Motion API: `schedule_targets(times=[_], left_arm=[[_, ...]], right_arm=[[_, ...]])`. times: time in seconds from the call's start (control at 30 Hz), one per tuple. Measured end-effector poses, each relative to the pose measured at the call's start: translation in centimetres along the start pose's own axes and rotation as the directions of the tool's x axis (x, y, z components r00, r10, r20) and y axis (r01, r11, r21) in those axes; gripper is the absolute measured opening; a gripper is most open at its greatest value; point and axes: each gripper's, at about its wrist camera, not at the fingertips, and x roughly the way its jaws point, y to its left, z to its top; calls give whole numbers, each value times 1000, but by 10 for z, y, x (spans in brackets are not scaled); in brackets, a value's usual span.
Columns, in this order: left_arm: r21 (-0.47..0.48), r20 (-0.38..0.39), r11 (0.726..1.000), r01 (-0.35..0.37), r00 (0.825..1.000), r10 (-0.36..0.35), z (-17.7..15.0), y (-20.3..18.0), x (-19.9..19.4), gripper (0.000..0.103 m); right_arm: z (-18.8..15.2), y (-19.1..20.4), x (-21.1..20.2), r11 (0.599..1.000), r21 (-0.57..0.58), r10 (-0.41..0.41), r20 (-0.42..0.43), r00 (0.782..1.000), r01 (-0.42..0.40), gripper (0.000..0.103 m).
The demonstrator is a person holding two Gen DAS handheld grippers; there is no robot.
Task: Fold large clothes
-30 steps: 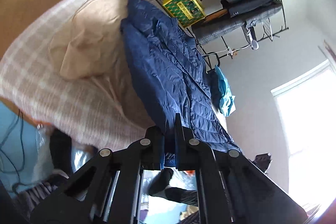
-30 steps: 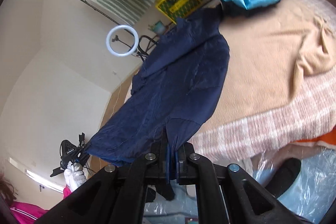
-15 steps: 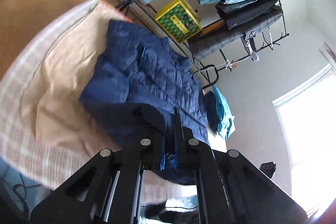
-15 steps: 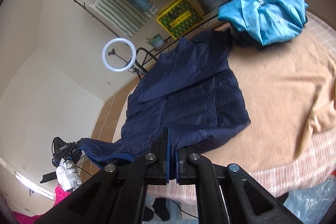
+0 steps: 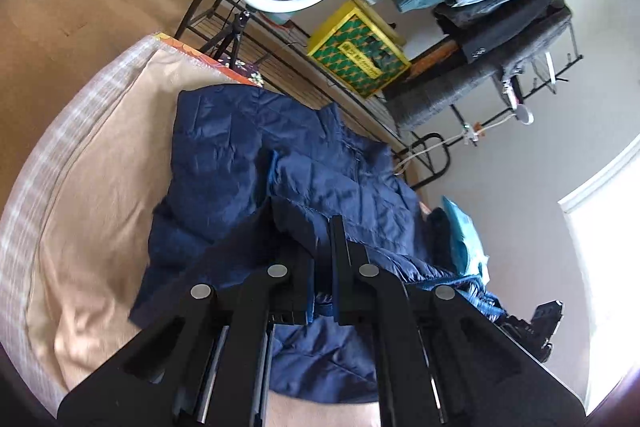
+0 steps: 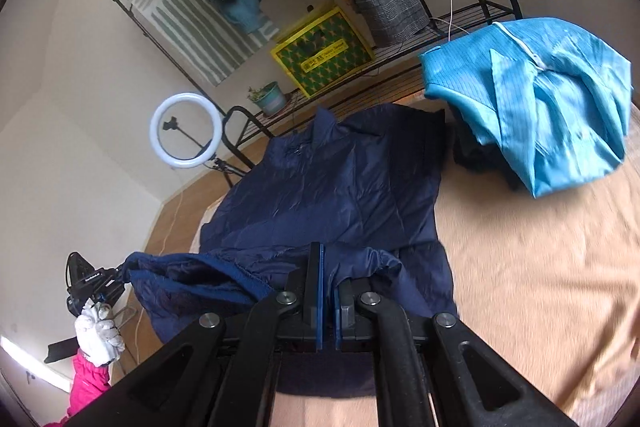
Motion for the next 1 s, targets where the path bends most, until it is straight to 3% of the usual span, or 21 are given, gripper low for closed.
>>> schedule_targets(times=[0.4,0.67,0.73,0.9,0.93,1.0], left_arm=[[-13,-71,991,-131,989,130,41,37,116,4],[-16,-100,990,-137,986,135,45,54,146,4],[-12,-100,991,-136,986,134,47,54,147,12],[-41,-90,995,-91,992,87,56,54,138,52],[-47,-74,996,-81,994,77,59,54,133,53],[-53,-57,997,-55,997,52,66,55,124,53]], right_arm=[[55,-18,118,990,-13,-141,-79,987,140,1],[56,-31,152,983,-59,-178,-133,975,171,2],[56,-33,155,983,-66,-179,-144,973,171,3],[61,-35,148,992,-73,-112,-166,980,101,28],[62,-34,144,992,-83,-103,-158,982,91,31],[64,-35,132,991,-105,-93,-127,988,80,47]])
